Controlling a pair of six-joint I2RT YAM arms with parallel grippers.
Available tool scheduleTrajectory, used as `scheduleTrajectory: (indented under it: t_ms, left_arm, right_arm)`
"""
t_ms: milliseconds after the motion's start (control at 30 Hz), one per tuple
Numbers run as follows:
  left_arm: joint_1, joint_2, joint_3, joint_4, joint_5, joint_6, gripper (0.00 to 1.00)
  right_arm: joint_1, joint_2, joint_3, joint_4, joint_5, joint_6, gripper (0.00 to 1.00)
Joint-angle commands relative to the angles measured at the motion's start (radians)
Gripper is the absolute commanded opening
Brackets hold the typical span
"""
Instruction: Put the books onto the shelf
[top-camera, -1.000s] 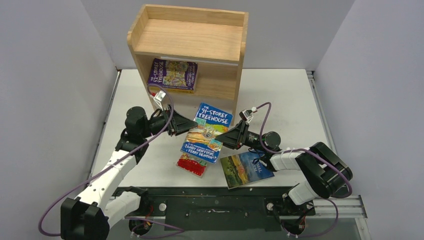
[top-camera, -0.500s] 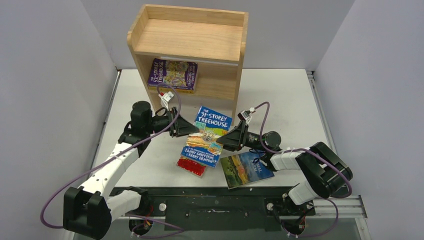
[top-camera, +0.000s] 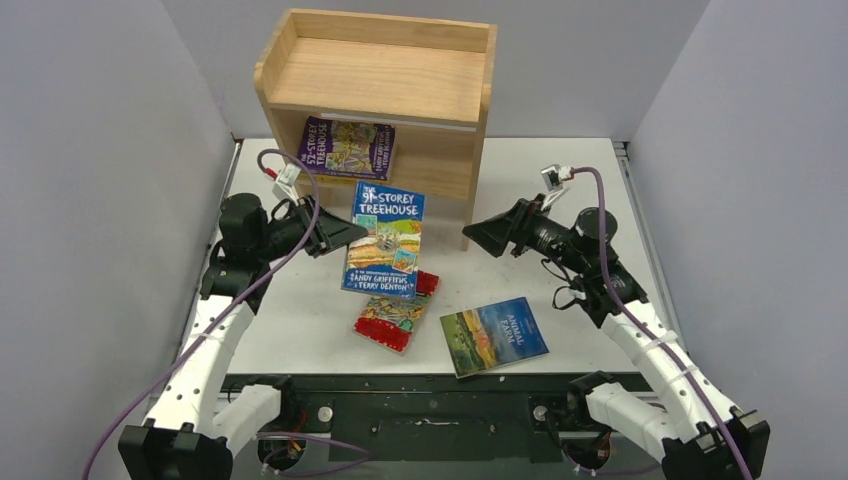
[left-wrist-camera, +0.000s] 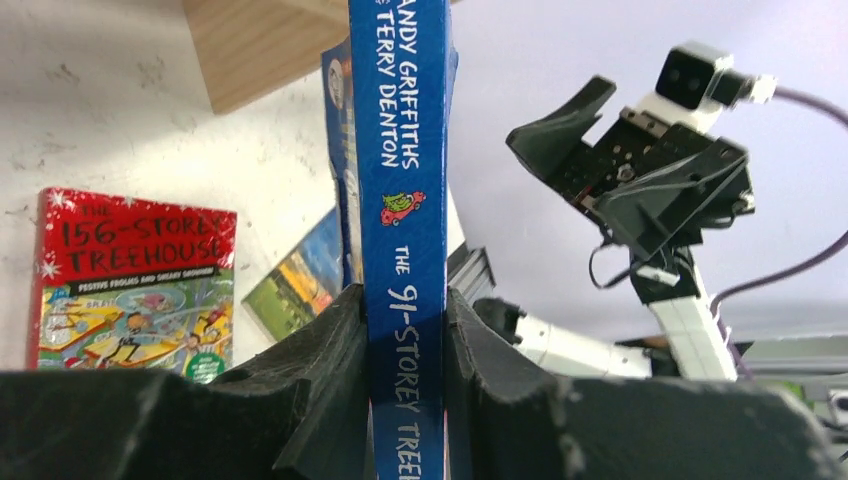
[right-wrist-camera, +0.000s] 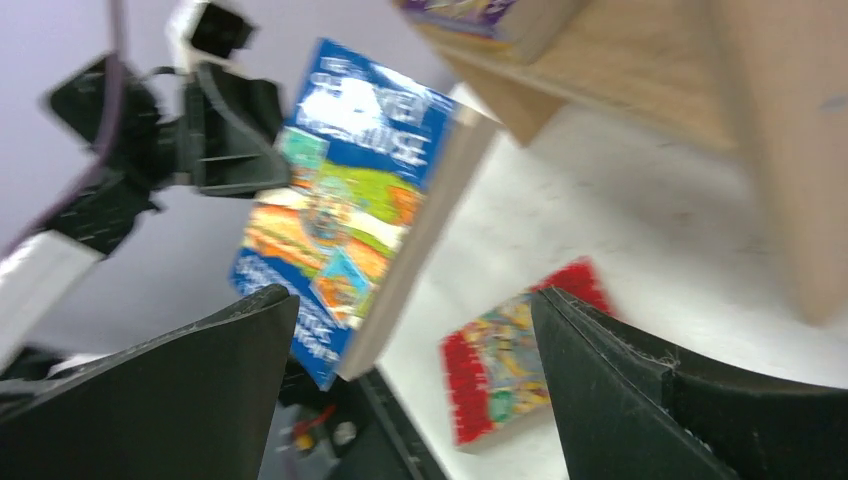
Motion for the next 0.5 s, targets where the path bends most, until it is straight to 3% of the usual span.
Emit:
scheduleTrajectory:
  t_ms: [0,267,467]
  left_arm:
    - [0.020,-0.055,0.027,0.241,-0.086,-0.184,0.00]
    - [0.020,-0.049,-0.049,0.554,-0.274,-0.425,0.00]
    - [0.015,-0.026,-0.061,0.676,-0.415,-0.514,0.00]
  right_arm:
    - [-0.015,-0.030,0.121,-0.512,0.239,-0.354,0.90]
    - [-0.016,-0.045,0.189,-0.509,0.287,-0.344,0.90]
    - [-0.017,-0.037,0.206,-0.508,0.282,-0.342,0.90]
